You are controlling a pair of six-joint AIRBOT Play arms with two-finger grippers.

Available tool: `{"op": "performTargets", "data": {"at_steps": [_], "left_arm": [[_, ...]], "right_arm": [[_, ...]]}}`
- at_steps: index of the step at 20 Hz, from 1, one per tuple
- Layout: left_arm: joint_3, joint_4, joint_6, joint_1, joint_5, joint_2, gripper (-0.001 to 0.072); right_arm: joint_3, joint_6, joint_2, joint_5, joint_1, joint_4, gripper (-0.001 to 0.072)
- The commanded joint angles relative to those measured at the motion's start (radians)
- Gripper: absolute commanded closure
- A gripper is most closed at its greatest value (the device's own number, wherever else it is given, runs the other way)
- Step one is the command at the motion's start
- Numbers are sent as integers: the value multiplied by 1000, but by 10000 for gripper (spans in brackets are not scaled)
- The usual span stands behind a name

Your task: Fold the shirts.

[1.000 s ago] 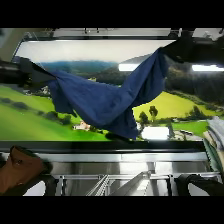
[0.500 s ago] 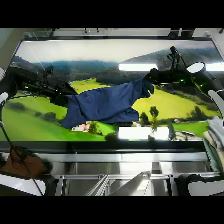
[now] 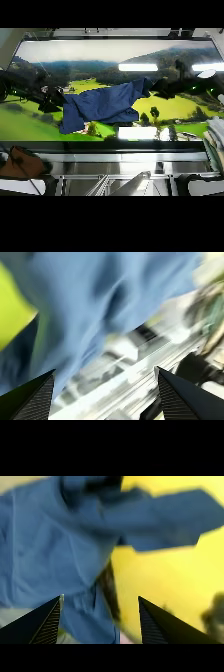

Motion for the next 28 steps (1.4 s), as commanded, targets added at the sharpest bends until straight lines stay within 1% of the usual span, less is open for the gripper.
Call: {"op": "performTargets", "data": {"at_steps": [1, 2, 3, 6, 7, 8, 10, 11, 12, 13, 14, 15, 16, 18, 19, 20, 22, 24, 25, 28], "left_arm": [[-265, 104, -2, 5, -121, 132, 1], [-325, 102, -2, 2, -173, 158, 1], [-367, 103, -2, -6, -211, 176, 1], [-447, 103, -1, -43, -284, 192, 2], [-456, 103, 3, -60, -307, 183, 2], [-457, 103, 4, -79, -325, 167, 2], [-451, 102, 5, -111, -350, 134, 11], [-434, 102, 5, -126, -348, 114, 96], [-410, 101, 5, -139, -343, 97, 296], [-386, 101, 5, -153, -338, 89, 542], [-356, 101, 16, -167, -333, 87, 694], [-330, 101, 20, -177, -330, 92, 689], [-307, 102, 20, -185, -327, 103, 689], [-261, 101, 21, -187, -298, 139, 688], [-239, 98, 25, -180, -269, 169, 688], [-220, 63, 47, -165, -233, 209, 688], [-175, -88, 131, -115, -129, 302, 688], [-129, -260, 197, -52, -7, 420, 688], [-101, -312, 220, -20, 40, 480, 688], [-4, -420, 235, 81, 121, 650, 686]], "right_arm": [[-166, -119, 2, -10, 69, 123, 187], [-194, -156, 2, -69, 104, 170, 188], [-200, -166, -5, -113, 137, 194, 188], [-199, -167, -39, -229, 219, 247, 193], [-198, -171, -53, -254, 232, 268, 259], [-198, -175, -65, -271, 238, 290, 286], [-198, -224, -85, -278, 236, 364, 287], [-198, -258, -90, -279, 235, 402, 332], [-198, -289, -92, -283, 235, 444, 440], [-198, -316, -92, -285, 235, 491, 465], [-198, -332, -92, -285, 235, 531, 466], [-198, -331, -92, -285, 235, 553, 561], [-198, -332, -91, -284, 235, 559, 688], [-198, -366, -82, -243, 235, 559, 691], [-198, -383, -69, -196, 235, 559, 691], [-198, -393, -43, -132, 234, 559, 691], [-198, -425, 45, 17, 224, 564, 691], [-198, -462, 192, 159, 212, 602, 691], [-198, -476, 291, 187, 204, 620, 691], [-198, -480, 608, 126, 156, 619, 691]]}}
